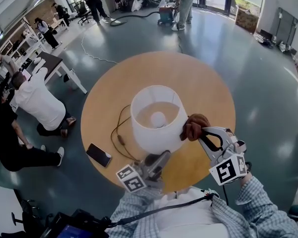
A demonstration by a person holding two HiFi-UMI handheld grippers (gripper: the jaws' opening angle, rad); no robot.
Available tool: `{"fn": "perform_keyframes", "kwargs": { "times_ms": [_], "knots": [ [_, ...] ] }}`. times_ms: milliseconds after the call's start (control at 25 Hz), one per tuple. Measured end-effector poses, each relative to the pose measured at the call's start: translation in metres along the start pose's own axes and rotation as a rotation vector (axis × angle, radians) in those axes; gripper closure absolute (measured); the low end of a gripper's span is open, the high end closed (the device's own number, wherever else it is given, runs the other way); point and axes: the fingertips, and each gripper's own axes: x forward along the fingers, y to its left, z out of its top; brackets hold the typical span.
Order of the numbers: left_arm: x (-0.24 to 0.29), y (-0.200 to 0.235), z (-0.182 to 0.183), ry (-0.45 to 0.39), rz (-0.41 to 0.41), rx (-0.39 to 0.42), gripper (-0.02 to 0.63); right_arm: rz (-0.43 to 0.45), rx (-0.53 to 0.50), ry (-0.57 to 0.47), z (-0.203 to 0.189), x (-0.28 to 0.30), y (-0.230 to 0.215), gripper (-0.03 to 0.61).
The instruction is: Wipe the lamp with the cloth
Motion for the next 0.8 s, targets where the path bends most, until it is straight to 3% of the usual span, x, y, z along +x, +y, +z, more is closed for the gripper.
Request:
{"fn": "perform_keyframes", "kwargs": {
  "times_ms": [200, 360, 600, 800],
  "knots": [
    [0.002, -0.003, 0.001, 0.001, 0.002, -0.001, 0.480, -0.012, 0.154, 0.066, -0.040, 0.017, 0.005, 0.515],
    [0.008, -0.007, 0.001, 0.003, 0.005, 0.001, 0.480, 0.017, 0.270, 0.179, -0.085, 0.028, 0.022, 0.515],
    [0.008, -0.008, 0.002, 0.002, 0.003, 0.004, 0.480, 0.177, 0.394, 0.369, -0.143, 0.047, 0.093, 0.517],
    [0.010, -0.005, 0.006, -0.022, 0.009, 0.002, 0.483, 0.248, 0.463, 0.401, -0.153, 0.057, 0.126, 0.517]
  ]
}}
